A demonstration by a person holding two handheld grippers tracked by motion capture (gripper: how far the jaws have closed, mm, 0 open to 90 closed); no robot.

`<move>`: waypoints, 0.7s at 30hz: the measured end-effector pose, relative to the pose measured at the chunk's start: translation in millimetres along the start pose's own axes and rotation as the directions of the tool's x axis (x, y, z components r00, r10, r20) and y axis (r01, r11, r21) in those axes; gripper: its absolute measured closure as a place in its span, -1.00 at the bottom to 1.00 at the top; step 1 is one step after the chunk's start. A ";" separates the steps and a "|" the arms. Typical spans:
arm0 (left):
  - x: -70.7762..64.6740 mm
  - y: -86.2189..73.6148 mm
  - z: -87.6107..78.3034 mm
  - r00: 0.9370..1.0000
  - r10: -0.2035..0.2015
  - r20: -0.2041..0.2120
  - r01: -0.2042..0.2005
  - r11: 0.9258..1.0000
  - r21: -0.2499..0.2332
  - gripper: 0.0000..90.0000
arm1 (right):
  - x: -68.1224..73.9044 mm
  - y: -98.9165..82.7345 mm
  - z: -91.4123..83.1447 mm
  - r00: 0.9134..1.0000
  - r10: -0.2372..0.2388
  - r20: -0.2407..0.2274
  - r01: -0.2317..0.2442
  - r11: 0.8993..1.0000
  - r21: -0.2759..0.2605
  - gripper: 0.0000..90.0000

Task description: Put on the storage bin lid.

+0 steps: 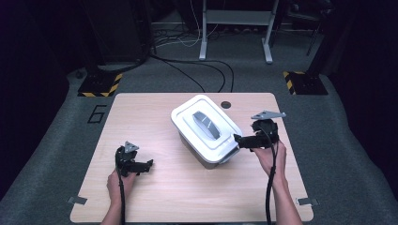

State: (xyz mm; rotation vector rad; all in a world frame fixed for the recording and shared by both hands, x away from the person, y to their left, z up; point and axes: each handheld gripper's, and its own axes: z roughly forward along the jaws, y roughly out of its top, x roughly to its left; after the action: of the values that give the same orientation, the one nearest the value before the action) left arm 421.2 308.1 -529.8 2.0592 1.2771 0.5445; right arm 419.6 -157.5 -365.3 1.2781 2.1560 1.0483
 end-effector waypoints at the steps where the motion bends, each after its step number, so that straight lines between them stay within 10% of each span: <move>1: -0.2 0.0 0.0 1.000 -0.003 -0.001 0.003 1.000 -0.001 -1.00 | -2.6 -4.2 -3.4 1.000 0.010 0.006 -0.010 1.000 -0.003 -0.96; 10: -0.3 0.1 0.0 1.000 -0.005 0.001 0.005 1.000 -0.001 -1.00 | -18.3 -49.0 -20.1 0.998 0.040 0.045 -0.039 0.999 -0.009 -0.98; 21: -0.8 0.0 0.6 1.000 -0.014 0.000 0.014 1.000 -0.008 -1.00 | -31.2 -114.4 12.4 0.990 0.121 0.070 -0.125 0.990 0.058 -1.00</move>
State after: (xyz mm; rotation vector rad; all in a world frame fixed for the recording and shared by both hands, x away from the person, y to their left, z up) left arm 421.3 307.2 -530.2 2.0421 1.2858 0.5428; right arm 379.8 -213.3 -462.8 1.4702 2.0976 0.9781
